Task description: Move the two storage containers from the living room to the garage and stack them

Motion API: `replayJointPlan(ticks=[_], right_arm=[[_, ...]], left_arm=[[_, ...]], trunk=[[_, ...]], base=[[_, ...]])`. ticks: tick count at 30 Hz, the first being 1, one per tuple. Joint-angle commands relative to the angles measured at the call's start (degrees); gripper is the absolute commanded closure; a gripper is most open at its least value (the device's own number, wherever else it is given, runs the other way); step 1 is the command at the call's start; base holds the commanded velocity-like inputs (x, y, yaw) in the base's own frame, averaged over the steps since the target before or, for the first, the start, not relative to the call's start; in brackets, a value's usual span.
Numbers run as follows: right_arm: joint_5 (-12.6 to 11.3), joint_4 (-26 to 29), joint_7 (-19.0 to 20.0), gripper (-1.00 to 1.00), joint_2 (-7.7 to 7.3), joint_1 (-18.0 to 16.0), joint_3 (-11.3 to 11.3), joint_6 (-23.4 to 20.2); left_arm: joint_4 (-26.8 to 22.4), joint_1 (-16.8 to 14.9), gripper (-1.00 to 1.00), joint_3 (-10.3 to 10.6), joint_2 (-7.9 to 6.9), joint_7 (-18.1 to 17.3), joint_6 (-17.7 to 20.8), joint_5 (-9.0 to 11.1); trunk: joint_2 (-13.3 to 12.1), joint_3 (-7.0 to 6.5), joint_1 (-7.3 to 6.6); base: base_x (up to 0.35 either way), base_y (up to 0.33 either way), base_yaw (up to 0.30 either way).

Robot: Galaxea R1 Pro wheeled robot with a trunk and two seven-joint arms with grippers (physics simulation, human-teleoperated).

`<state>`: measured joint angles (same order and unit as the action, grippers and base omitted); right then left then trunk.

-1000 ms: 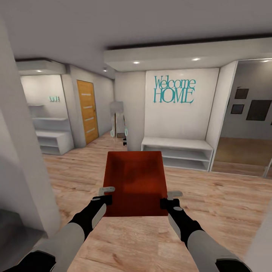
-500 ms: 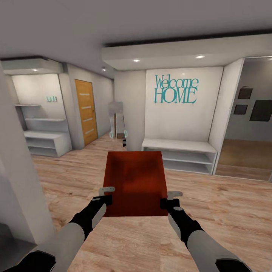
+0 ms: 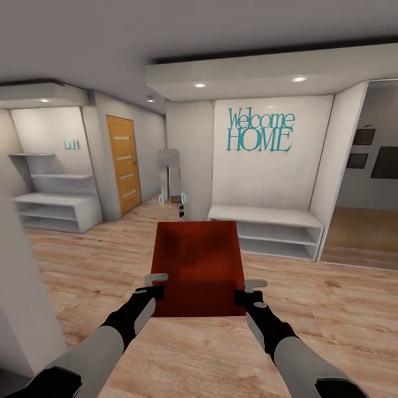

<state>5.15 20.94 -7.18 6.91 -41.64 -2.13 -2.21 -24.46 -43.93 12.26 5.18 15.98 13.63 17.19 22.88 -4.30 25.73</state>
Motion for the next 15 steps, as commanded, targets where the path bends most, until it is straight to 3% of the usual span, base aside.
replayJointPlan(ticks=[1,15], right_arm=[[0.91,0.07,-0.91,1.0,0.04,-0.02,-1.82,-0.24],[0.91,0.07,-0.91,1.0,0.04,-0.02,-1.82,0.27]], left_arm=[[-0.24,-0.01,1.0,-0.33,-0.09,0.83,0.44,-1.11],[-0.24,0.0,1.0,-0.32,-0.09,0.83,0.44,-1.11]], trunk=[[0.04,0.02,0.05],[0.04,0.02,0.05]], base=[[0.323,0.0,0.0],[0.323,0.0,0.0]])
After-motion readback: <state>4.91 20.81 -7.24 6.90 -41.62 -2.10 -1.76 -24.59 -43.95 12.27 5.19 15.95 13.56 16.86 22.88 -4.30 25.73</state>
